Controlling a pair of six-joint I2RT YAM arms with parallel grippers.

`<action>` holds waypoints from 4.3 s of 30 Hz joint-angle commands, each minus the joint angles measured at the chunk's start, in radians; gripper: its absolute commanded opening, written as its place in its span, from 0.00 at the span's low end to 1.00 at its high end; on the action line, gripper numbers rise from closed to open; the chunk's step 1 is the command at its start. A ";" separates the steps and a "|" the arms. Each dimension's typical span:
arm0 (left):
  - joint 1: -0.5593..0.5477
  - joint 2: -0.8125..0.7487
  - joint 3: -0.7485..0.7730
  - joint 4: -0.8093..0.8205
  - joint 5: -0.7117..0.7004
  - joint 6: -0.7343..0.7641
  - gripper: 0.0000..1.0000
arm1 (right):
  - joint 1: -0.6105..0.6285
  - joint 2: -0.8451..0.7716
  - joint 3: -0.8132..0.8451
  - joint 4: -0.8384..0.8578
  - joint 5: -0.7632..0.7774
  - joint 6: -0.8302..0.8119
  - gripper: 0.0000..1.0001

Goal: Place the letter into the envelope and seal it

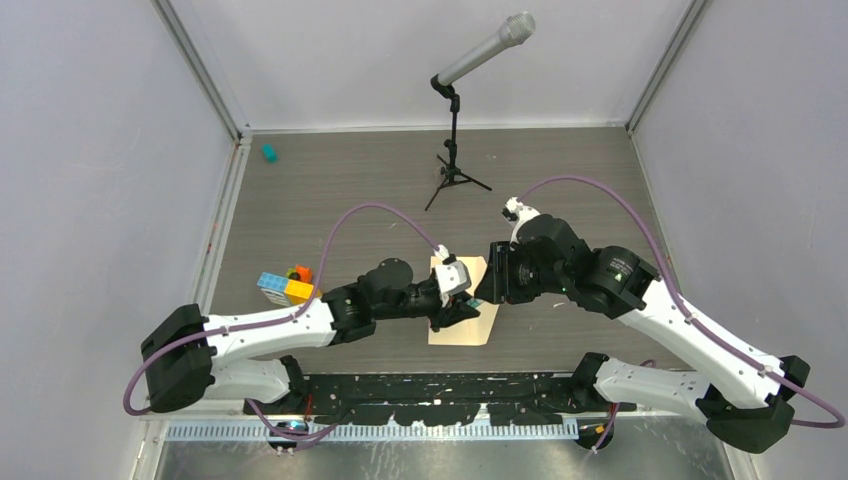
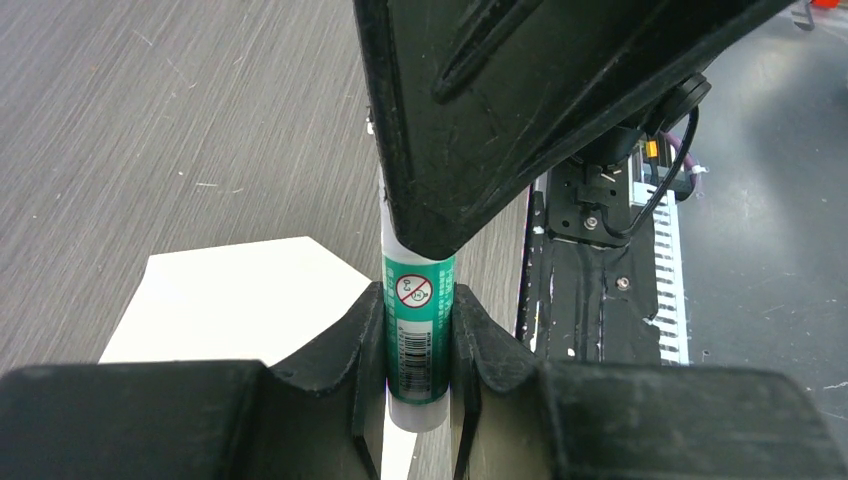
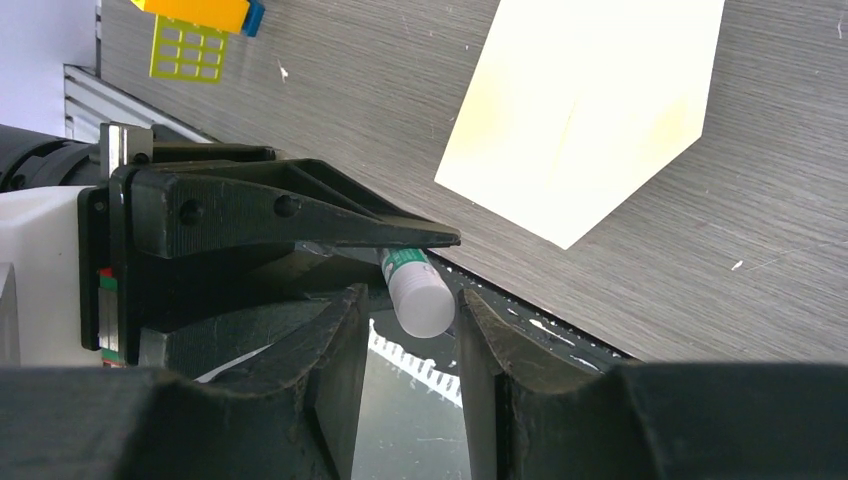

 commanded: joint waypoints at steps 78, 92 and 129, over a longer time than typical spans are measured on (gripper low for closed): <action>0.002 -0.109 -0.104 0.083 -0.038 -0.045 0.00 | -0.096 0.021 0.120 0.001 -0.125 -0.040 0.01; 0.164 -0.302 -0.134 0.040 0.009 -0.333 0.00 | -0.290 0.342 0.085 0.117 0.179 -0.066 0.01; 0.179 -0.485 0.026 -0.322 -0.189 -0.510 0.00 | -0.498 0.889 0.083 0.500 0.389 -0.078 0.43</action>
